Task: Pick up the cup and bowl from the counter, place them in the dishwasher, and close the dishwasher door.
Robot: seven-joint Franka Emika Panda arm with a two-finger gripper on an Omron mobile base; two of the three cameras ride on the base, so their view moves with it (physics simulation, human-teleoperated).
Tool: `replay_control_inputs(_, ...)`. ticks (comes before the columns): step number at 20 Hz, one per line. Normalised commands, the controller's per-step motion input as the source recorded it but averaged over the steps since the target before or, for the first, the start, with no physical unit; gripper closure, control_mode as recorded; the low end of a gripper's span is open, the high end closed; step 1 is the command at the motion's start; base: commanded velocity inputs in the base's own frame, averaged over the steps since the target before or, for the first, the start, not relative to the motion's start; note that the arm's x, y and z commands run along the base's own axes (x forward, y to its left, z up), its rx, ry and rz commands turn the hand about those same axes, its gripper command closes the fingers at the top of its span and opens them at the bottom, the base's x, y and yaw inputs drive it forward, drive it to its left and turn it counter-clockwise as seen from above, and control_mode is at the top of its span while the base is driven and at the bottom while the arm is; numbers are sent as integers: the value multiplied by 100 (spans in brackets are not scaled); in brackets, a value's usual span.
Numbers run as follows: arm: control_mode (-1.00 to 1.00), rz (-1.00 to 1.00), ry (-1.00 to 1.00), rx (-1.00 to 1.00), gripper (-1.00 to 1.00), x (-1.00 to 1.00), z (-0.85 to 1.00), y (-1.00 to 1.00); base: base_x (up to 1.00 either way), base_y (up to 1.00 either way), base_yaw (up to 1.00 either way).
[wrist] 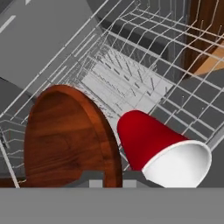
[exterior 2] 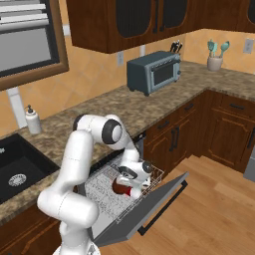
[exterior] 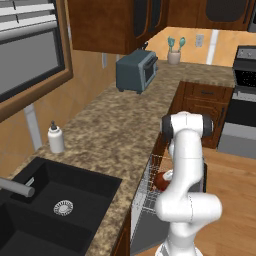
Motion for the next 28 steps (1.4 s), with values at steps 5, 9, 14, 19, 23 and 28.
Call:
replay_control_inputs(5,-100,0,0,-1,100,15,-51,16,0,0,0)
replay_control_inputs(9,-100,0,0,-3,100,21,-66,14,0,0,0)
replay_control_inputs(14,-100,0,0,-4,-100,2,-67,0,0,0,0)
replay_control_inputs(19,-100,0,-1,0,-100,-1,0,0,0,0,0)
replay_control_inputs(23,-100,0,-2,0,-100,-17,0,-3,0,0,0)
replay_control_inputs(28,-100,0,-11,0,-100,-54,36,-1,0,0,0)
